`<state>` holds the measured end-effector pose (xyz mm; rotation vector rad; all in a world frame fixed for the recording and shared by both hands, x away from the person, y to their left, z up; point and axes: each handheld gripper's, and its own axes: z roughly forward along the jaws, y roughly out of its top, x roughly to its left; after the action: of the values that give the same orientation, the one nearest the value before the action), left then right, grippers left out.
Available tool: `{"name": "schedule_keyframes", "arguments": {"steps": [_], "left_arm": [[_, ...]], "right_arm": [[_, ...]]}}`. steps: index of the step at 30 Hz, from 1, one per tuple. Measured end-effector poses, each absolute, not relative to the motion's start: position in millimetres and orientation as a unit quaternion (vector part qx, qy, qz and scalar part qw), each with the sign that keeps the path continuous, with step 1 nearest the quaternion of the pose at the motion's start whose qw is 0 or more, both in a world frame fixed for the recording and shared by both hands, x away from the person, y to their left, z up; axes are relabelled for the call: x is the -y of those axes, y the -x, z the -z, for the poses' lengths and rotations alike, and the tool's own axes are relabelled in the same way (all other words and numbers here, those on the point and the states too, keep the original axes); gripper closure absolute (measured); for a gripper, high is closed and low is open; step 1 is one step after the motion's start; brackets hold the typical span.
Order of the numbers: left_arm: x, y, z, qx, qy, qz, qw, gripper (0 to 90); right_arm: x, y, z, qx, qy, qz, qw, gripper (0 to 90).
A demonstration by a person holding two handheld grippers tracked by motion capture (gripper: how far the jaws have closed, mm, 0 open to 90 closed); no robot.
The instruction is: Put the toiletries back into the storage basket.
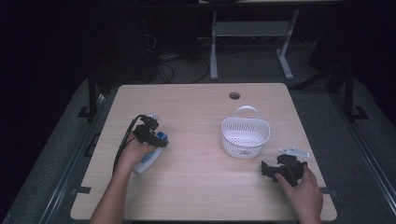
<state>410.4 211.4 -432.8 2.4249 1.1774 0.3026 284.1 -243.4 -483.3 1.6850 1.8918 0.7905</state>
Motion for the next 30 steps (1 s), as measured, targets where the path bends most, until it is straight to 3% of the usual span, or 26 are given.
{"name": "schedule_keyframes", "arguments": {"steps": [17, 30], "left_arm": [[-207.2, -414.7, 445.4, -0.432, -0.880, -0.091, 0.177, 27.7], [-207.2, -414.9, 443.2, -0.442, -0.876, -0.090, 0.172, 34.8]], "right_arm": [[243.4, -284.1, 483.4, -0.692, -0.616, -0.289, 0.241, 0.0], [243.4, -284.1, 483.4, -0.692, -0.616, -0.289, 0.241, 0.0]]}}
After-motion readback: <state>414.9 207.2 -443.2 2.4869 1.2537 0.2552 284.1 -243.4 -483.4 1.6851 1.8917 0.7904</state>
